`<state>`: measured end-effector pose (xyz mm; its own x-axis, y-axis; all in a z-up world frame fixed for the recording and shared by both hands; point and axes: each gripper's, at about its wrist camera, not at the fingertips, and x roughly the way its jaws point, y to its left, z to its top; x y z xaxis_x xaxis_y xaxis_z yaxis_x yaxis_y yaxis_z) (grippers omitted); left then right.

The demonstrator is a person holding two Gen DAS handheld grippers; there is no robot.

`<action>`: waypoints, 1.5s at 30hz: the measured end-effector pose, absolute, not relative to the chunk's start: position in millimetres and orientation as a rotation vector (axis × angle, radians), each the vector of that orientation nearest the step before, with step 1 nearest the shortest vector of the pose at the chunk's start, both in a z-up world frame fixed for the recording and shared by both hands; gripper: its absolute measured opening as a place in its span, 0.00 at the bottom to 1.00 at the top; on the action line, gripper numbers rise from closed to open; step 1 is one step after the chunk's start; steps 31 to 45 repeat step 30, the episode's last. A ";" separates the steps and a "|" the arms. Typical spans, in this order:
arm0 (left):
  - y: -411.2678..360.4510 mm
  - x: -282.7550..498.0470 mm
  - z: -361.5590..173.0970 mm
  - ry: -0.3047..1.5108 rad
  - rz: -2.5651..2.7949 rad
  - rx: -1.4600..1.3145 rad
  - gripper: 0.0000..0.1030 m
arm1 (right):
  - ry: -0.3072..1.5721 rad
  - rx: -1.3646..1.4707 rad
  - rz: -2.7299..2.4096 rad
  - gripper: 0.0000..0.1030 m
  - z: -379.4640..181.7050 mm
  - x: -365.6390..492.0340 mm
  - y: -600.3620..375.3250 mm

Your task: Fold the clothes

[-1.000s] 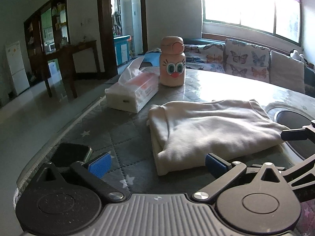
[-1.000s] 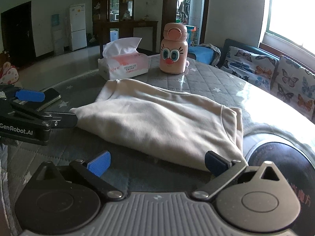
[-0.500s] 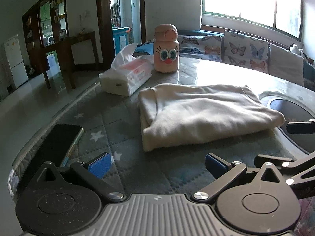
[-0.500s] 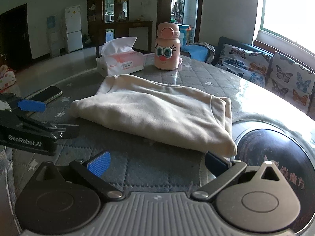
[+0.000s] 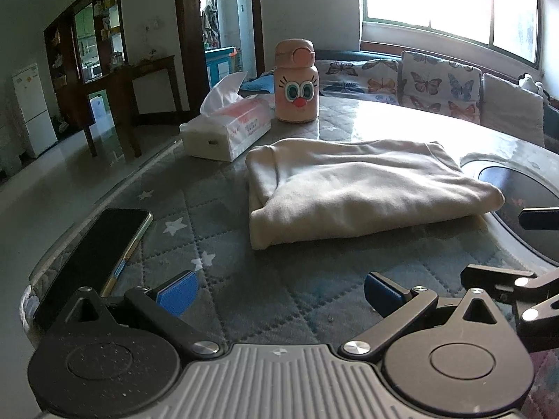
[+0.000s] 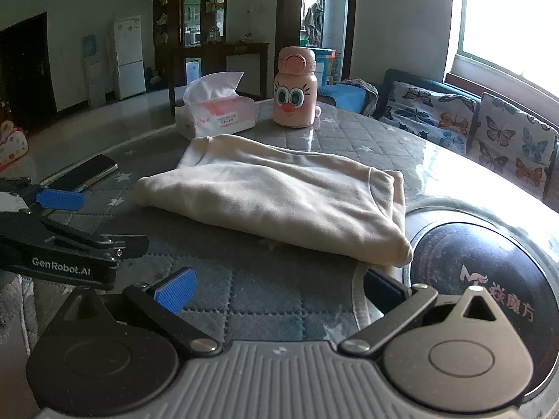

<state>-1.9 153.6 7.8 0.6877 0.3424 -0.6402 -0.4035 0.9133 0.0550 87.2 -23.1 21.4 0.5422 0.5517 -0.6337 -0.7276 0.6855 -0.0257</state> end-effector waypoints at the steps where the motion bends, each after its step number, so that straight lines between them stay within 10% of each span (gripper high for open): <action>1: 153.6 -2.3 7.5 0.699 0.420 -0.093 1.00 | 0.637 -0.302 0.772 1.00 21.5 86.9 -23.3; 45: 148.4 -7.0 6.5 0.697 0.447 -0.083 1.00 | 0.649 -0.280 0.775 1.00 16.0 78.7 -24.3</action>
